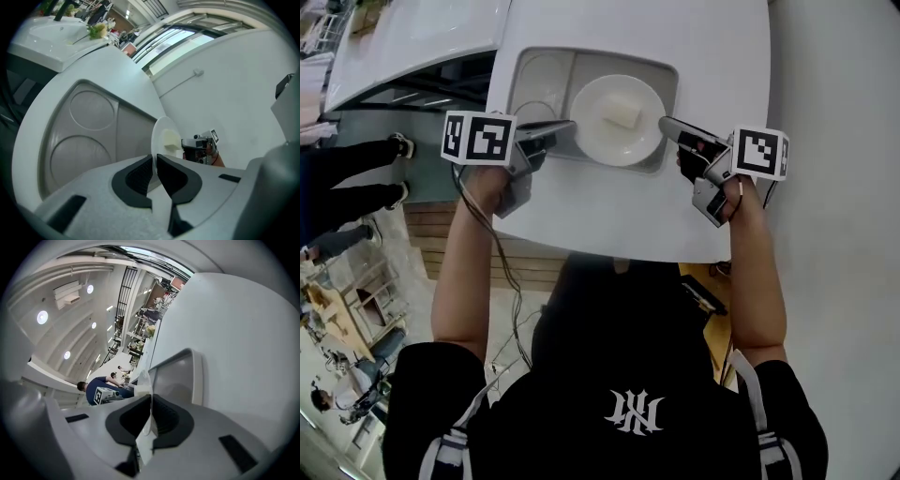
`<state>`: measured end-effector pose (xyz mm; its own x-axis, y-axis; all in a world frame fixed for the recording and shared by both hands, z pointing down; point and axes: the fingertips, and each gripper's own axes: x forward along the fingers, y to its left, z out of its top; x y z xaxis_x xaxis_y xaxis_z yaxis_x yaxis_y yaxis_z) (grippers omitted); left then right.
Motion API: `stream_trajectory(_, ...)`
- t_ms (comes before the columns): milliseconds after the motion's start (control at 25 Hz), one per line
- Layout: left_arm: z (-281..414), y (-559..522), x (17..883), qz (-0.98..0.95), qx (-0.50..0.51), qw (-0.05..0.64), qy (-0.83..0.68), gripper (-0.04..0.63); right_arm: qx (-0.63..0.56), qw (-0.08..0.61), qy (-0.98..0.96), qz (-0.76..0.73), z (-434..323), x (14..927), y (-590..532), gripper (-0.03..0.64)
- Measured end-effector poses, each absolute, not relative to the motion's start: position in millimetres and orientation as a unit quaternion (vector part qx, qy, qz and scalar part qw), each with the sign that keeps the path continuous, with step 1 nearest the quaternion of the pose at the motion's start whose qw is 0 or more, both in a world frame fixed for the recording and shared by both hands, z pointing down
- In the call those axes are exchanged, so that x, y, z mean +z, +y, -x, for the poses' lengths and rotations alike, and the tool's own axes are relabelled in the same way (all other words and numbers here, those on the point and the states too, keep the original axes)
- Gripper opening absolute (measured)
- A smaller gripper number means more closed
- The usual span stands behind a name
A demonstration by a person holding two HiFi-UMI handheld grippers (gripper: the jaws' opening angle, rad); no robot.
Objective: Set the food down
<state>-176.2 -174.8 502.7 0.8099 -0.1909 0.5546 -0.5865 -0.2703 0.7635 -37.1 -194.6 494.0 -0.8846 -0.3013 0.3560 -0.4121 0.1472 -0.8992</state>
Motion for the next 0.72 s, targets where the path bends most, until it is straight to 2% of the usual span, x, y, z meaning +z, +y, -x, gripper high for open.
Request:
stream_trajectory(200,176.5,-192.1,517.2,-0.773,0.227,0.541,-0.243,0.031,0.596,0.075,-0.752,-0.272,38.5,509.0,-208.0,0.014)
stream_trajectory(400,169.2,-193.0,505.0,-0.777,0.278,0.509,-0.245,0.031,0.552,0.132,-0.766,-0.302,32.4,499.9,-207.9,0.014)
stream_trajectory(720,205.8,-227.5,564.4,-0.768,0.36,0.465,-0.253,0.032,0.472,0.231,-0.788,-0.322,70.7,561.2,-255.5,0.016)
